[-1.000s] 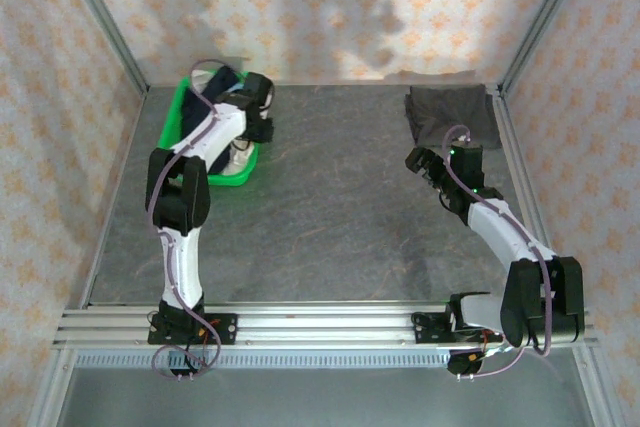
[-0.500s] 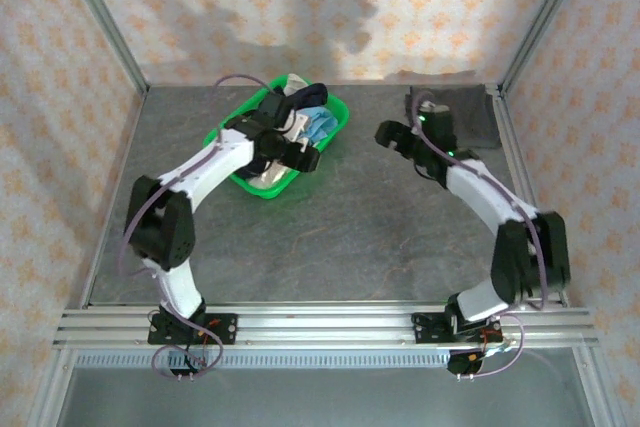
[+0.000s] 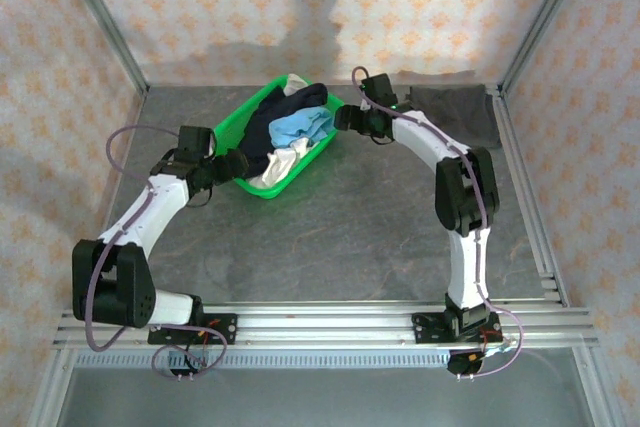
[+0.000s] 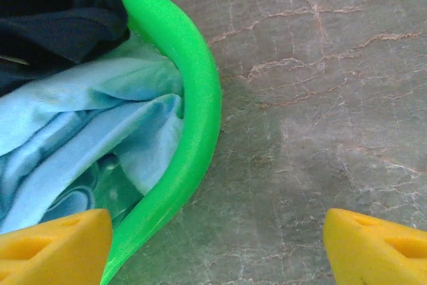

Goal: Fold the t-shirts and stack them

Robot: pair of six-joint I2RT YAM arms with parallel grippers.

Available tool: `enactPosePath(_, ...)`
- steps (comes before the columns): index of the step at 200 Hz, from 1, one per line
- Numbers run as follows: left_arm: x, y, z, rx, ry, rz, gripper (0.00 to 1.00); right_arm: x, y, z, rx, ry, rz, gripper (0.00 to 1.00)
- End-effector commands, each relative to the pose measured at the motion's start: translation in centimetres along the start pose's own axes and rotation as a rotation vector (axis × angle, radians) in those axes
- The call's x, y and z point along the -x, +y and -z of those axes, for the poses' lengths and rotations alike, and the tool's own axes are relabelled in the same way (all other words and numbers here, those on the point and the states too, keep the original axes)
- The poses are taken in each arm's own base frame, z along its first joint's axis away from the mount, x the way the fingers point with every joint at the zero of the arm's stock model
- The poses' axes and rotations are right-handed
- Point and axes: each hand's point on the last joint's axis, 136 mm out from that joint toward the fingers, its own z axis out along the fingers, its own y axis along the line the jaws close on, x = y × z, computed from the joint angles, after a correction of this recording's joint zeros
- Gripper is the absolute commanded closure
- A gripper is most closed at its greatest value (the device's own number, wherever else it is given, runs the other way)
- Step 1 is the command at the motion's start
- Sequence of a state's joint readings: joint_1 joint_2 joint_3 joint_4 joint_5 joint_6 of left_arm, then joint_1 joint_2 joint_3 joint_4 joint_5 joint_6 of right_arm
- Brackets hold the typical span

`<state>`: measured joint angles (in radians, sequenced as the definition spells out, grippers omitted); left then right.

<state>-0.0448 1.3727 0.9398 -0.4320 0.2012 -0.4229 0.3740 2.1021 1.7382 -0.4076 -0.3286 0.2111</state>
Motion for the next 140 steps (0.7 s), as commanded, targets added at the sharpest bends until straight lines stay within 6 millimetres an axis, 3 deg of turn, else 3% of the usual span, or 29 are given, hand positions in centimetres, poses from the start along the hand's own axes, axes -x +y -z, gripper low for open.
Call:
enactPosePath(1, 1.1, -0.8, -0.6, -0.036, -0.040, 0.044, 0.00, -0.3, 0.2, -0.7, -0.026, 0.038, 0.015, 0.19)
enactPosePath(47, 1.1, -1.3, -3.1, -0.039, 0.017, 0.052, 0.19, -0.1, 0.5, -1.5, -0.023, 0.062, 0.007, 0.20)
enactPosePath(62, 1.3, -1.3, -2.9, -0.025, 0.029, 0.028, 0.29, -0.1, 0.6, -1.3, -0.024, 0.053, -0.006, 0.20)
enactPosePath(75, 1.7, -1.7, -1.6, -0.002, 0.005, -0.042, 0.29, 0.1, 0.4, -0.5, -0.035, 0.037, -0.023, 0.21)
enactPosePath(92, 2.1, -3.5, 1.4, 0.039, -0.073, -0.222, 0.25, 0.5, 0.3, 1.4, -0.044, -0.015, -0.040, 0.19)
enactPosePath(108, 1.3, -6.3, 3.6, 0.036, -0.120, -0.419, 0.19, 0.9, -0.1, 3.5, -0.062, -0.073, -0.061, 0.16)
enactPosePath(123, -0.9, -9.6, 4.0, -0.064, -0.084, -0.590, 0.17, 0.8, -1.0, 5.3, -0.098, -0.115, -0.084, 0.12)
enactPosePath(140, -3.3, -12.2, 3.0, -0.100, -0.018, -0.760, 0.17, 0.4, -2.4, 6.8, -0.135, -0.142, -0.124, 0.10)
